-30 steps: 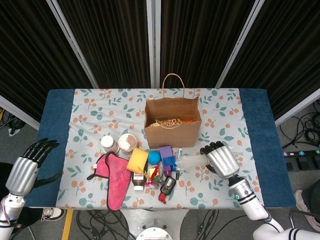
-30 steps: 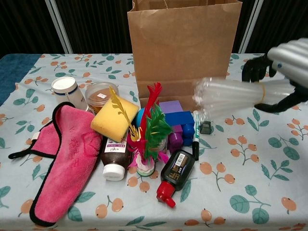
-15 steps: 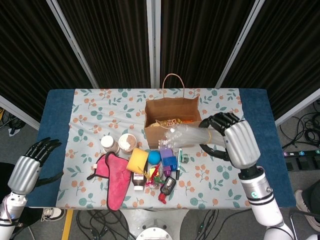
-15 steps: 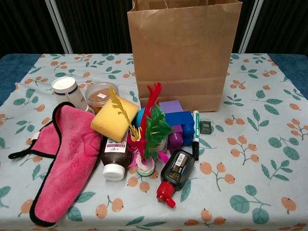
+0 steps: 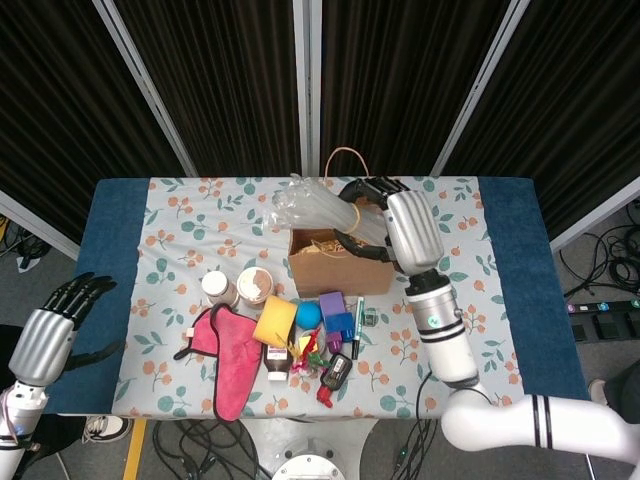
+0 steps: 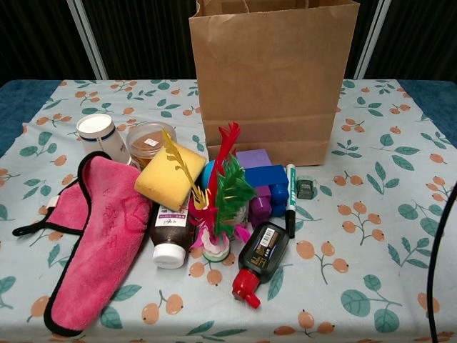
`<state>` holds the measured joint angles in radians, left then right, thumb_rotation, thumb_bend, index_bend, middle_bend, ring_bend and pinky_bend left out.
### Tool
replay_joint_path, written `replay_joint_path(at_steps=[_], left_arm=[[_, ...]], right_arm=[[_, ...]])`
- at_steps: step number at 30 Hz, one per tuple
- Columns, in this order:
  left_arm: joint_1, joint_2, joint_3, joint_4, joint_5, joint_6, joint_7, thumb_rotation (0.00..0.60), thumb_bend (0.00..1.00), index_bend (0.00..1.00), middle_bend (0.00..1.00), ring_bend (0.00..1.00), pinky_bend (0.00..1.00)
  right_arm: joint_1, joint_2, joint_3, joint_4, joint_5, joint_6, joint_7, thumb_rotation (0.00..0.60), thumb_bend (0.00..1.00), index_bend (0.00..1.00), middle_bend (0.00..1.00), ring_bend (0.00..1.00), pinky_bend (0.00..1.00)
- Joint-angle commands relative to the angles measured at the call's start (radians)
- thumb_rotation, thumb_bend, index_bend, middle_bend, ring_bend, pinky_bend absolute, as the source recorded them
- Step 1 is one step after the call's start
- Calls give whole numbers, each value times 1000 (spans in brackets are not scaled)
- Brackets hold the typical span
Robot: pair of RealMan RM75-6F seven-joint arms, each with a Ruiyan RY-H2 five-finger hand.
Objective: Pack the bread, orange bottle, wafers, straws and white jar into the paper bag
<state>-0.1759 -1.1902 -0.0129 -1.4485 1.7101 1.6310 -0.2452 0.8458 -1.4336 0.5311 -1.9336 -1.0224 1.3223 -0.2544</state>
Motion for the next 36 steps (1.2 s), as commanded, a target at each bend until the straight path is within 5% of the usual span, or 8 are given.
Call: replay_joint_path(at_steps=[1,12,25,30,36], left_arm=[[0,4,-2,4,-4,0,-4,600,99,229,288,148,216],[-9,-5,-9,43,-20,-17,-23,600,100,229,288,148,216],[-23,-29,-1,70,-7,-34,-13,600,99,229,288,148,217],[-26,-31,-2,71,-7,-34,-8,600,100,229,288,148,216],[-27,-30,0,63,-4,-32,-3,600,100,228,288,148,216]], right_arm=[[69,-109,-8,166,3,-54,87,600,230,582,525,407,439],[114,-160,4,358,-40,-105,181,600,230,583,525,407,439],[75,-158,-48,457,-80,-157,306,600,159,582,513,395,419],[68,-138,-64,463,-123,-198,385,600,0,434,441,263,285],[45,-85,-78,423,-164,-217,437,600,0,242,312,123,159]])
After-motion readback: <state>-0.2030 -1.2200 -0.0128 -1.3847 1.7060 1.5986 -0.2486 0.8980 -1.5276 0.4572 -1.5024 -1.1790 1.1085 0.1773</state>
